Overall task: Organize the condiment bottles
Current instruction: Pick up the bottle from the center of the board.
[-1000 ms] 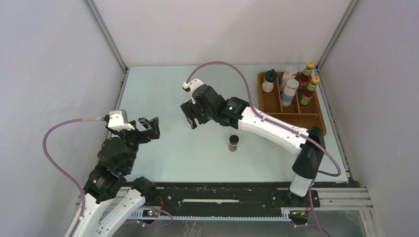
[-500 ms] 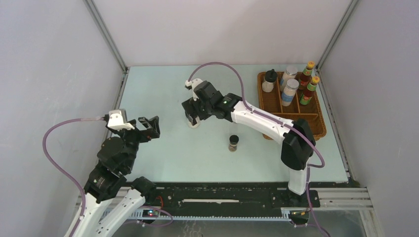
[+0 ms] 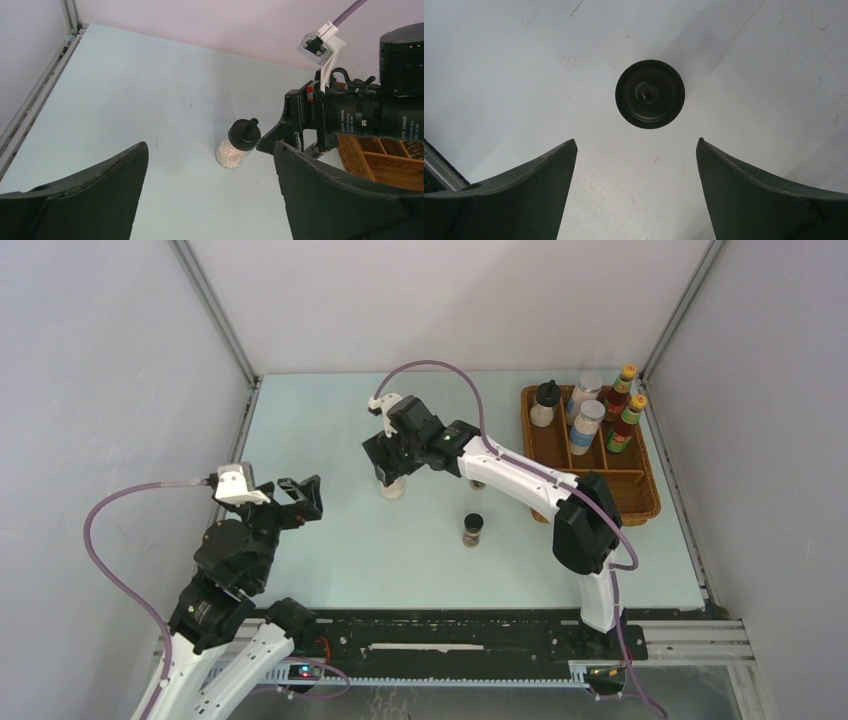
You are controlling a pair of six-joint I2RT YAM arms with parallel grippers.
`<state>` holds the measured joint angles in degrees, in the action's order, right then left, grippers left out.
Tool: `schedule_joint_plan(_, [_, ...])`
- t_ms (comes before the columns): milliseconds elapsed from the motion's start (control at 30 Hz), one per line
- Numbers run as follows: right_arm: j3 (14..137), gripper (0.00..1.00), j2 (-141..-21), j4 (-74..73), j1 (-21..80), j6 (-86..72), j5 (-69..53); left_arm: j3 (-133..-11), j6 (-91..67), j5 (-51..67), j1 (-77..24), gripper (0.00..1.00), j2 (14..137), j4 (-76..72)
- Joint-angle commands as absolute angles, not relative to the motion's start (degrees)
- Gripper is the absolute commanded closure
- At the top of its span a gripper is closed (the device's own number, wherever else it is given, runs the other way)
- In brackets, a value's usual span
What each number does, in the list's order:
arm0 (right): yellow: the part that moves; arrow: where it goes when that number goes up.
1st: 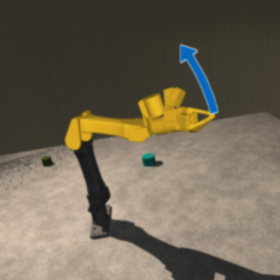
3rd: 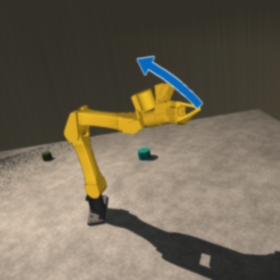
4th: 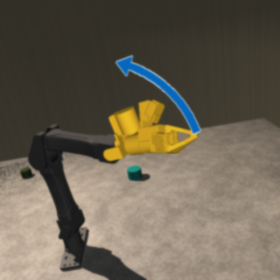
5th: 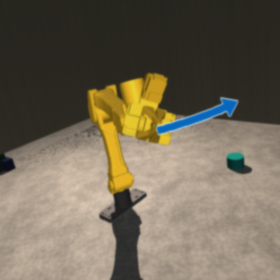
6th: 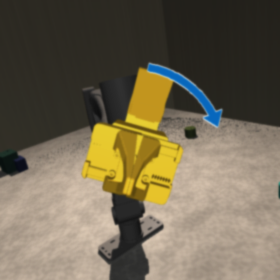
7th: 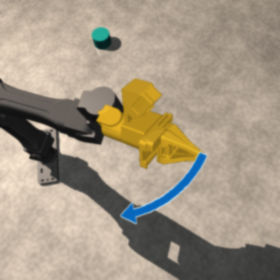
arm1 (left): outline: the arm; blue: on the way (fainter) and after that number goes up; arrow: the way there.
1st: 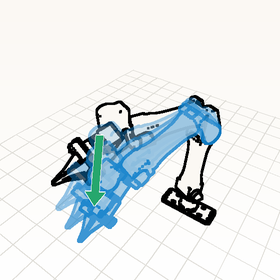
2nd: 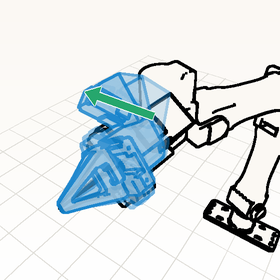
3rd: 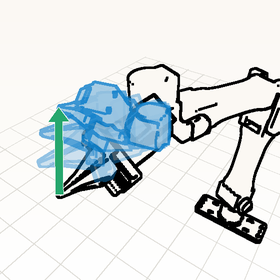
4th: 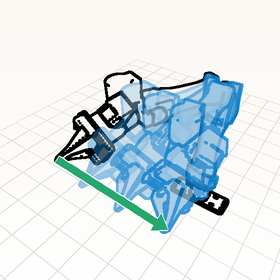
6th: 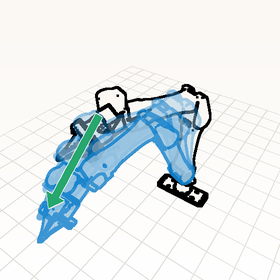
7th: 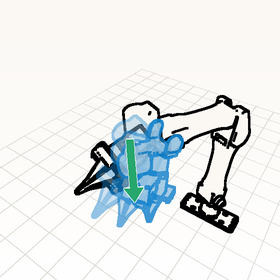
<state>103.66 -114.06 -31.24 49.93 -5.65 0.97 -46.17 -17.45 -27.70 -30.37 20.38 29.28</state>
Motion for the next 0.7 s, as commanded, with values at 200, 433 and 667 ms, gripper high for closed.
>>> schedule_joint_plan(200, [109.8,0.02,-117.5,-32.7,49.5,-3.9,-1.5,-45.3,-16.5,-27.4,-30.5,0.00,20.3,27.7])
schedule_joint_plan(433, [111.3,0.02,-119.5,-32.8,48.7,-3.2,-2.2,-45.3,-16.4,-27.2,-30.6,0.00,20.5,27.1])
schedule_joint_plan(667, [113.7,0.02,-121.8,-33.7,47.4,-2.5,-3.2,-45.5,-16.2,-26.7,-30.6,0.00,20.7,26.6])
